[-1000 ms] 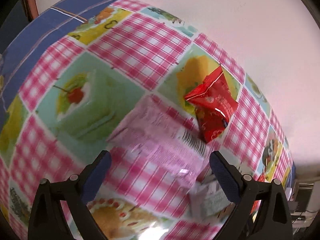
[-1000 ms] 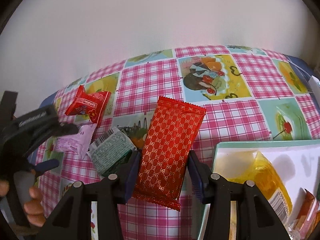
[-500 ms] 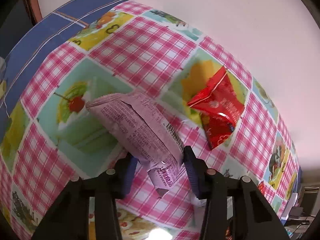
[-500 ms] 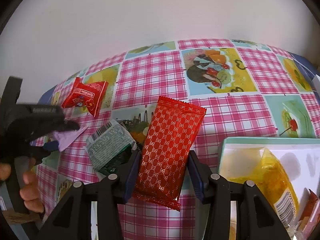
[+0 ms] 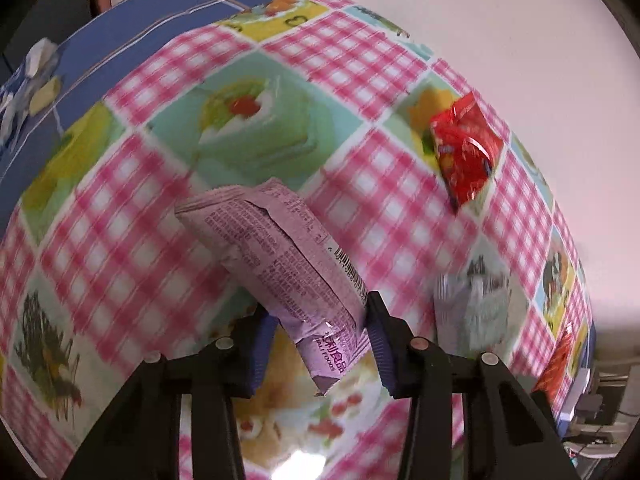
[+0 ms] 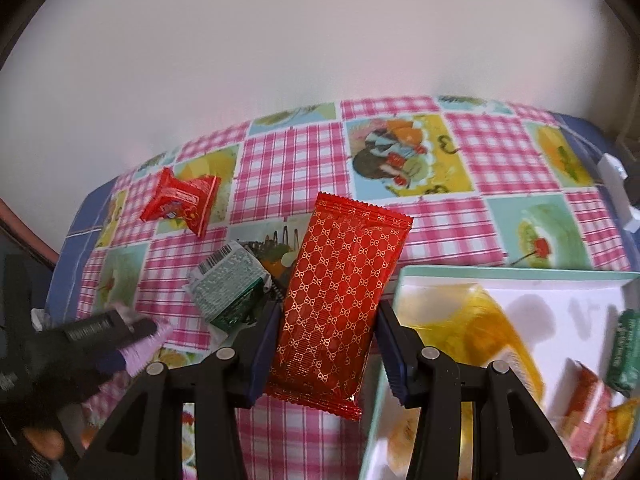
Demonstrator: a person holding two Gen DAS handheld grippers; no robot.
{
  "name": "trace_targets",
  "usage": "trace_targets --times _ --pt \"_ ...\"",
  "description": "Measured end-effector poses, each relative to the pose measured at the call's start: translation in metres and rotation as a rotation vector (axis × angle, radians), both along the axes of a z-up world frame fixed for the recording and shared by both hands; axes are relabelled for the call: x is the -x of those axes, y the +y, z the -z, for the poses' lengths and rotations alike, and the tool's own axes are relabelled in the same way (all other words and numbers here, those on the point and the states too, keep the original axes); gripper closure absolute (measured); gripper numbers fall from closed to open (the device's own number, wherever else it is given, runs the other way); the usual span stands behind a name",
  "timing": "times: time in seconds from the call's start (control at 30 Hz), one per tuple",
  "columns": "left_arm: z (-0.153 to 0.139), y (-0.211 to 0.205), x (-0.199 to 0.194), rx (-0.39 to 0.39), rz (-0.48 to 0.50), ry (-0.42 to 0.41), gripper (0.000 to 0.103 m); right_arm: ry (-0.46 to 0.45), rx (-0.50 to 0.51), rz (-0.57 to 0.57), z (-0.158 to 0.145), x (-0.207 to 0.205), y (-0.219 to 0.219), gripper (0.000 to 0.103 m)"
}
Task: Organize snacks
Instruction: 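Carry the red mesh cake and pink pouch over the tray with both tools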
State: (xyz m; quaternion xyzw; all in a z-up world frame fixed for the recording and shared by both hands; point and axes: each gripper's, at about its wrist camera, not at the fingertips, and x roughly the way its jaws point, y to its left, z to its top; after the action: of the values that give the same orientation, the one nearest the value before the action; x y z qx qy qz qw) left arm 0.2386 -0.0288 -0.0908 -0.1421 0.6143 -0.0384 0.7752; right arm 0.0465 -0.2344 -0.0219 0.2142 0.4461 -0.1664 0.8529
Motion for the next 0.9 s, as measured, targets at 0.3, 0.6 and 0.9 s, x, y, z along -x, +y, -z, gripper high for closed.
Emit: trace_targets --times 0.3,0.6,0.9 --pt "0.001 -0.012 0.034 0.031 0.029 0.003 0.058 -0.026 0.022 0.033 -0.035 0.042 -0.005 0.053" --pt "-0.043 -0.033 0.109 0.108 0.168 -0.071 0.058 0.006 -0.006 0.084 -0.04 0.09 -0.012 0.053" --pt "-0.06 -0.08 0.202 0.131 0.409 -0.077 0.058 0.063 -0.067 0.226 -0.027 0.139 -0.055 0.052"
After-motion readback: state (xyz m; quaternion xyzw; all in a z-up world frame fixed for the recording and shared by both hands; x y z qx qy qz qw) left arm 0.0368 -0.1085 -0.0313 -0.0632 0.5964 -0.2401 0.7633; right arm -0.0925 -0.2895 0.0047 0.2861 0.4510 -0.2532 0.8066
